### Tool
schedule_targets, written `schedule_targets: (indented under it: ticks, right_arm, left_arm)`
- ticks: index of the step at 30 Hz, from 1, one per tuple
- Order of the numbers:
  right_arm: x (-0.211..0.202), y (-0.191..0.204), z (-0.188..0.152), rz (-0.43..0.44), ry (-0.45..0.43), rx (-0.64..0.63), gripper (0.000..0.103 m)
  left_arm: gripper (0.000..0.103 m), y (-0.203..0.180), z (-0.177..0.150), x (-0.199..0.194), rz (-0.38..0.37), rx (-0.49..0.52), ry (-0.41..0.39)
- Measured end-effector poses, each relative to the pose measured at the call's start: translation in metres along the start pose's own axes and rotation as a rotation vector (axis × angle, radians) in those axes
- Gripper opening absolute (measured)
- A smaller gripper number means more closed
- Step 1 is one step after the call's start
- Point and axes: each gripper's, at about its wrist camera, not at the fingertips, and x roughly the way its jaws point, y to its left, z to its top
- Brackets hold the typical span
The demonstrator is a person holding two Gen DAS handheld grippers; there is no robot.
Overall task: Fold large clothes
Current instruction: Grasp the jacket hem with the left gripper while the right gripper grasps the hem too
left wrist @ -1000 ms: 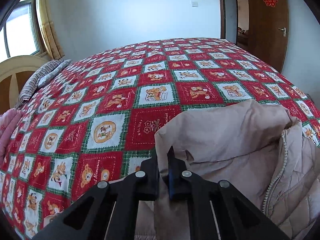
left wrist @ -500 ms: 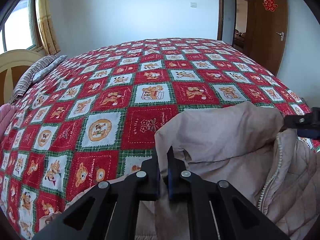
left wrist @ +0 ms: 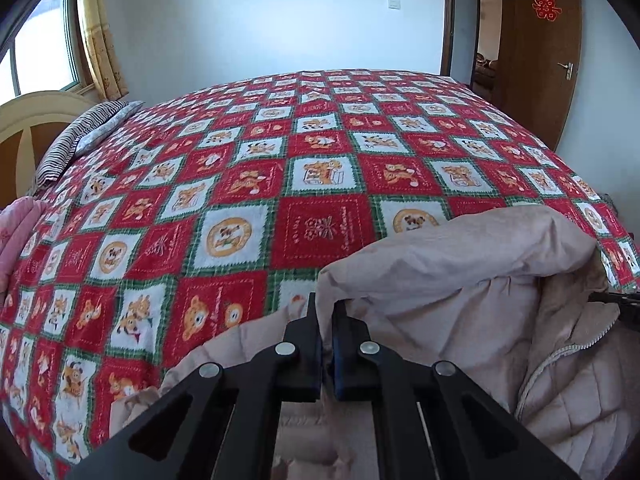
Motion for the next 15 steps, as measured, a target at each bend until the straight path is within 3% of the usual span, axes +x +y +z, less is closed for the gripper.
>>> schedule_targets:
  ticks: [6, 11, 14, 15]
  right_arm:
    - [0.004, 0.004, -0.016, -0.104, 0.014, -0.098, 0.008]
    - [-0.010, -0.003, -0.015, -0.075, 0.010, -0.075, 0.010]
    - [-0.036, 0.002, -0.012, -0.103, -0.063, -0.075, 0.029]
    - [-0.047, 0.005, -0.008, -0.105, -0.106, -0.073, 0.052]
  left_arm:
    - [0.003, 0.008, -0.023, 0.002, 0.017, 0.013, 0.041]
    - [0.003, 0.009, -0.028, 0.012, 0.017, 0.010, 0.055]
    - [0.003, 0.007, -0.030, 0.015, 0.025, 0.023, 0.053]
    - [0.003, 0.007, -0.030, 0.016, 0.026, 0.027, 0.053]
